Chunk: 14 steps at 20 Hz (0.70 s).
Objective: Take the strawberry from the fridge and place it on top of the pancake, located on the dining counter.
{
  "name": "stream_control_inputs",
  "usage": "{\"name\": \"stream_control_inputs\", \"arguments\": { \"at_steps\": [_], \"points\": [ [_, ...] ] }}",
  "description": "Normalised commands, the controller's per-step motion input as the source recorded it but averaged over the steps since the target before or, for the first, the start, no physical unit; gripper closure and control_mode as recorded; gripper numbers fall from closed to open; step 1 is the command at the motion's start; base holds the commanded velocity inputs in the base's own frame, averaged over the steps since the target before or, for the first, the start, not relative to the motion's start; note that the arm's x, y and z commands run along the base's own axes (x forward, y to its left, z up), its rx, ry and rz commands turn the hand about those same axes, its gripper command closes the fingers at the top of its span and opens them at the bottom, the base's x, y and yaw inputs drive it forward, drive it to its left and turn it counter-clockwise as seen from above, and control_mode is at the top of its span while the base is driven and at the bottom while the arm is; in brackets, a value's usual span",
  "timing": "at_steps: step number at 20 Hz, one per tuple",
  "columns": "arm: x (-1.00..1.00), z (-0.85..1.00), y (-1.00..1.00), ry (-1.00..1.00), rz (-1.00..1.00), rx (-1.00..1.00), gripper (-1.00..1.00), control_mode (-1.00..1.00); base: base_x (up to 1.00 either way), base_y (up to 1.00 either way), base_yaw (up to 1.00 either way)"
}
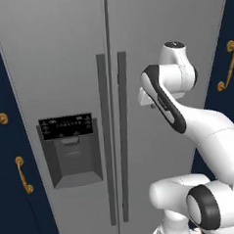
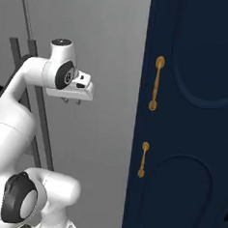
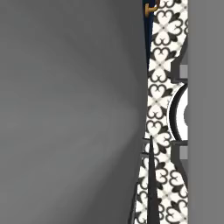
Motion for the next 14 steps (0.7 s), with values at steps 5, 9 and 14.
{"name": "stream_control_inputs", "arguments": {
  "at_steps": [5,9,14],
  "points": [
    [0.00,0.00,0.00,0.00,0.00,0.00,-1.00,1.00,-0.40,0.00,-0.01],
    [0.00,0.00,0.00,0.00,0.00,0.00,-1.00,1.00,-0.64,0.11,-0.19],
    [0.00,0.00,0.00,0.00,0.00,0.00,-1.00,1.00,-0.31,0.65,-0.21]
  ]
}}
